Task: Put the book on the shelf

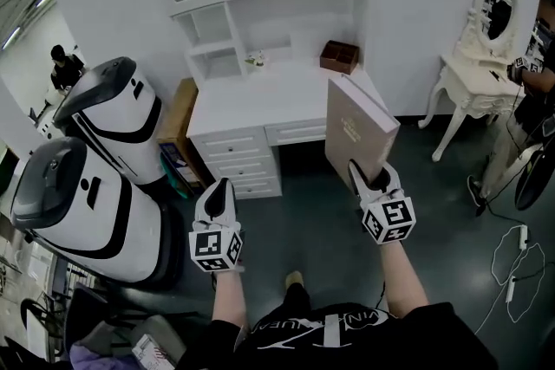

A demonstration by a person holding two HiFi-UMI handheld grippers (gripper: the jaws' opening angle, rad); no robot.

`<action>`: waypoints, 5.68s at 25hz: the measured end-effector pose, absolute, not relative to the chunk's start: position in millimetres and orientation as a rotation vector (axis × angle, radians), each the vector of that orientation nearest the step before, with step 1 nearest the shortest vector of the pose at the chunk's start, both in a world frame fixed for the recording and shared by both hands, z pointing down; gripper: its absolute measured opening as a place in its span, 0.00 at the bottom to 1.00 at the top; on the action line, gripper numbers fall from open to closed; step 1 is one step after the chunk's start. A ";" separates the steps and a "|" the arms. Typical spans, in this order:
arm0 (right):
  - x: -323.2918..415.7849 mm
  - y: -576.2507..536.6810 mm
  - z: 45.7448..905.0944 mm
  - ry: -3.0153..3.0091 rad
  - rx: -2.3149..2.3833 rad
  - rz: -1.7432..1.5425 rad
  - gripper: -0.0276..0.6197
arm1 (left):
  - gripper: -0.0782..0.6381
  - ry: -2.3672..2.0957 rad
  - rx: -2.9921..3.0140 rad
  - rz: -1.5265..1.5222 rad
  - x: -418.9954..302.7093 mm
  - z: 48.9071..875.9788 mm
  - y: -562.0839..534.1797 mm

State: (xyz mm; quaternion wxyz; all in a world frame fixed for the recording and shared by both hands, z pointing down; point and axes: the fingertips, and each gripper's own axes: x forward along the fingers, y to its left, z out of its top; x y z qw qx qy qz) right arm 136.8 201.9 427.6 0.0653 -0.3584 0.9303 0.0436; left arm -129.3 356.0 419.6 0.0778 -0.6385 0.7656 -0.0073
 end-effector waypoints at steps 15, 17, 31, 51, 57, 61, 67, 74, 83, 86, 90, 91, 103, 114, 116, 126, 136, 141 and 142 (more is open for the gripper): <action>-25.4 63.3 421.6 2.778 -1.091 0.109 0.31 | 0.11 2.273 -1.900 -0.014 -291.0 403.4 228.3; -41.9 51.6 421.7 2.782 -1.093 0.117 0.31 | 0.11 2.274 -1.899 -0.014 -307.7 404.5 218.8; -71.0 -12.0 450.4 2.826 -1.159 0.067 0.31 | 0.11 2.314 -1.963 -0.016 -343.9 434.5 157.3; -52.0 -264.0 415.2 2.690 -1.307 0.122 0.31 | 0.11 2.164 -2.079 -0.026 -342.5 406.3 -123.2; -33.6 -333.3 408.9 2.652 -1.361 0.122 0.31 | 0.11 2.106 -2.123 -0.021 -326.7 400.2 -206.7; -23.0 -366.7 403.0 2.628 -1.393 0.132 0.32 | 0.11 2.057 -2.146 -0.005 -315.4 394.6 -250.6; -14.8 -394.0 386.1 2.623 -1.400 0.161 0.32 | 0.11 2.010 -2.173 0.008 -299.2 388.4 -288.9; -15.8 -417.1 352.2 2.588 -1.388 0.190 0.31 | 0.11 1.957 -2.203 0.013 -285.7 375.6 -320.8; -24.6 -446.9 287.3 2.551 -1.311 0.250 0.31 | 0.11 1.914 -2.225 0.038 -272.7 358.3 -369.7; -27.4 -460.7 266.2 2.550 -1.292 0.266 0.32 | 0.11 1.907 -2.242 0.042 -269.0 354.8 -389.0; -28.2 -482.8 232.1 2.535 -1.247 0.295 0.32 | 0.11 1.891 -2.253 0.048 -262.1 343.2 -419.7; -28.1 -487.6 224.3 2.530 -1.236 0.300 0.32 | 0.11 1.892 -2.256 0.050 -261.0 341.0 -426.8; -28.7 -529.5 137.2 2.450 -1.165 0.430 0.32 | 0.11 1.841 -2.264 0.086 -247.4 309.6 -479.8; -62.5 -576.6 110.4 2.460 -1.181 0.445 0.31 | 0.11 1.802 -2.284 0.065 -242.1 306.6 -501.8; -65.5 -583.7 109.9 2.462 -1.189 0.422 0.32 | 0.11 1.804 -2.282 0.068 -244.5 305.4 -504.9; -73.6 -618.5 109.9 2.519 -1.260 0.308 0.32 | 0.11 1.784 -2.293 0.091 -237.9 305.0 -518.0; -108.6 -660.9 102.6 2.651 -1.270 0.249 0.32 | 0.11 1.823 -2.283 0.072 -248.4 311.0 -529.8; -130.2 -681.5 103.4 2.708 -1.283 0.241 0.32 | 0.11 1.838 -2.272 0.074 -252.3 312.7 -536.3; -133.7 -685.5 103.2 2.716 -1.282 0.236 0.32 | 0.11 1.841 -2.270 0.076 -253.3 312.6 -537.9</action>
